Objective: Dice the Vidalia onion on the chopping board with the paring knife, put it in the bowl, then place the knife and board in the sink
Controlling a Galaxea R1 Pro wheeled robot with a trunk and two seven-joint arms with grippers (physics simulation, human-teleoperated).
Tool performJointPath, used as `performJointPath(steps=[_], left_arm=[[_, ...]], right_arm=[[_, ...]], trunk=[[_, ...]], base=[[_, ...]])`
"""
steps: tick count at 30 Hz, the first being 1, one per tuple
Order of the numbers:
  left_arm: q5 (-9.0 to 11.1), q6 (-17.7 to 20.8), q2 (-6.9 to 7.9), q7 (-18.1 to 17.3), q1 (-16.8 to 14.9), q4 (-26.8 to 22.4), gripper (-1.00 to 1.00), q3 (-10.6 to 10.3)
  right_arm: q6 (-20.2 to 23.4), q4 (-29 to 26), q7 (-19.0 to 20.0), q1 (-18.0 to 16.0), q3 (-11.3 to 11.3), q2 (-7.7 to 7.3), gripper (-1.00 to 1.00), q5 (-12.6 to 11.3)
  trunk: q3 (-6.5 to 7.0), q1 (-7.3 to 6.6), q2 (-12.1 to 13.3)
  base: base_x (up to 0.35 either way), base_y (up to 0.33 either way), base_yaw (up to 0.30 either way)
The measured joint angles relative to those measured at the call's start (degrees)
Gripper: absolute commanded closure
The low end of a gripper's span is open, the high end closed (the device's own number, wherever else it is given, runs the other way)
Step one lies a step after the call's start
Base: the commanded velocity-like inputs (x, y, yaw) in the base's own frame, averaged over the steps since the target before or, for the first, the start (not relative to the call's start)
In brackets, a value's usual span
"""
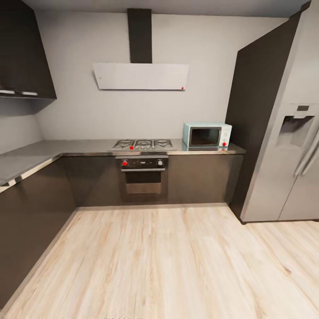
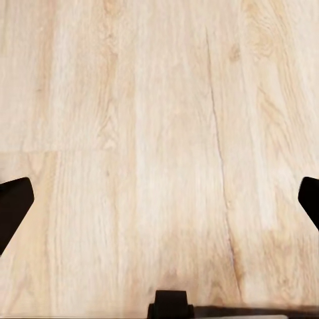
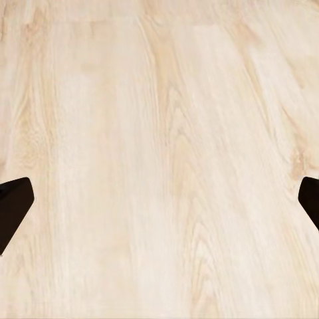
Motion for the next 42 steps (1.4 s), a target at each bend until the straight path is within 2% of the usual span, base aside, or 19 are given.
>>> performJointPath(steps=[10,34,42], left_arm=[[0.0,0.0,-0.10,-0.1,0.0,0.8,-1.00,0.0],[-0.1,0.0,-0.11,0.0,0.0,0.8,-1.00,0.0],[-0.1,0.0,-0.11,0.0,0.0,0.8,-1.00,0.0]], right_arm=[[-1.7,0.1,0.0,0.0,0.0,0.00,-1.00,0.1],[-1.9,0.2,0.0,0.0,0.0,0.00,-1.00,0.1],[-1.9,0.2,0.0,0.0,0.1,0.00,-1.00,0.1]], trunk=[[0.00,0.00,0.0],[0.00,0.00,0.0],[0.00,0.00,0.0]], base=[[0.000,0.000,0.266],[0.000,-0.001,0.266],[0.000,-0.207,0.266]])
